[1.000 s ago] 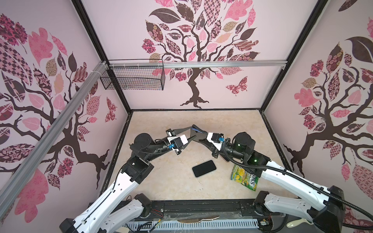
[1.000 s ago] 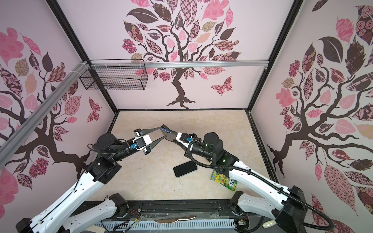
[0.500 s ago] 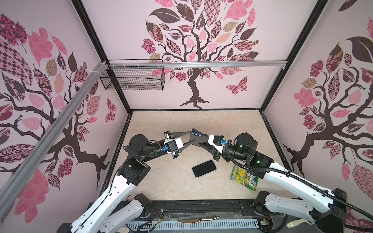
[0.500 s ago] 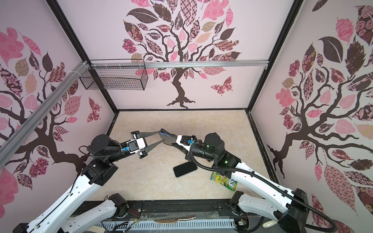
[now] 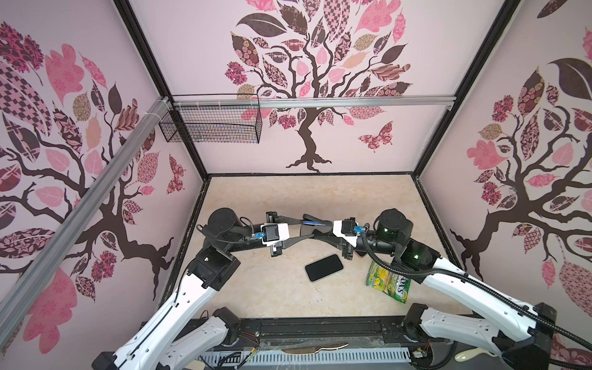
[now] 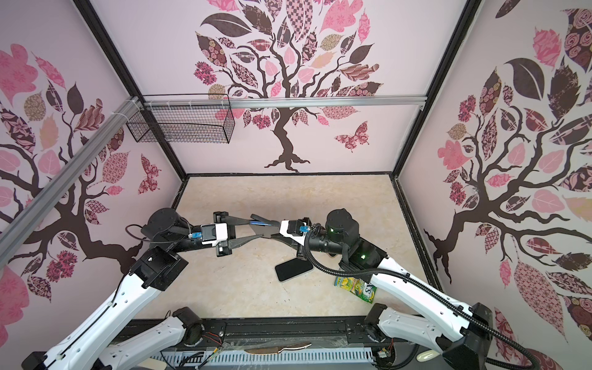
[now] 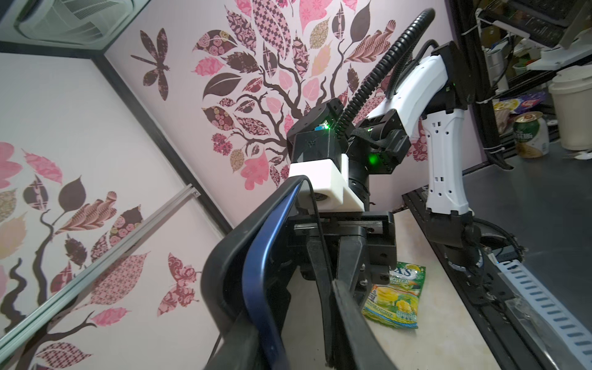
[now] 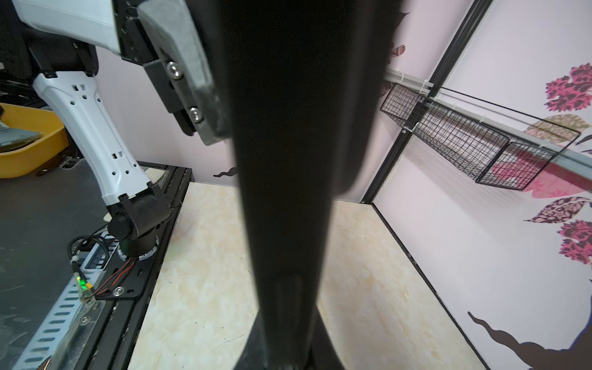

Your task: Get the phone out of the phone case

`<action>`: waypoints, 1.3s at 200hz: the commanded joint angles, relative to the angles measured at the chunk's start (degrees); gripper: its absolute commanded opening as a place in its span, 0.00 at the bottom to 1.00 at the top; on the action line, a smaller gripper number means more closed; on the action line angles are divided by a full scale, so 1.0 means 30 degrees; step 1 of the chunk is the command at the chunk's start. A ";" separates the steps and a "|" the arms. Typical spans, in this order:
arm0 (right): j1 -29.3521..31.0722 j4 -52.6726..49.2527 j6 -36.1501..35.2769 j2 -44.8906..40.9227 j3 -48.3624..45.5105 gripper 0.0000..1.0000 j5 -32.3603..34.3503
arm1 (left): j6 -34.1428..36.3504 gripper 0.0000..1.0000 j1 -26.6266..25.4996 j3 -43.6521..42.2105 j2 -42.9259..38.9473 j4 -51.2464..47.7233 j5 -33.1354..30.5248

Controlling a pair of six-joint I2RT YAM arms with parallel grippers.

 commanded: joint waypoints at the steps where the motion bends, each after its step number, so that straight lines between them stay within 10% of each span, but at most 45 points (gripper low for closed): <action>1: 0.0323 0.2625 0.0985 0.0260 0.1873 0.00 -0.0085 | -0.0202 0.34 -0.0796 -0.0835 0.1354 -0.3674 0.4494; 123: -0.0491 0.8615 0.4585 -0.0199 0.0916 0.00 -0.2258 | -0.3230 0.34 -0.0536 -0.3112 0.1790 0.0493 0.5355; 260: -0.0490 0.8162 0.1905 -0.1685 -0.0419 0.00 0.0568 | -0.3208 0.19 0.0795 -0.3395 0.1239 0.0281 0.5801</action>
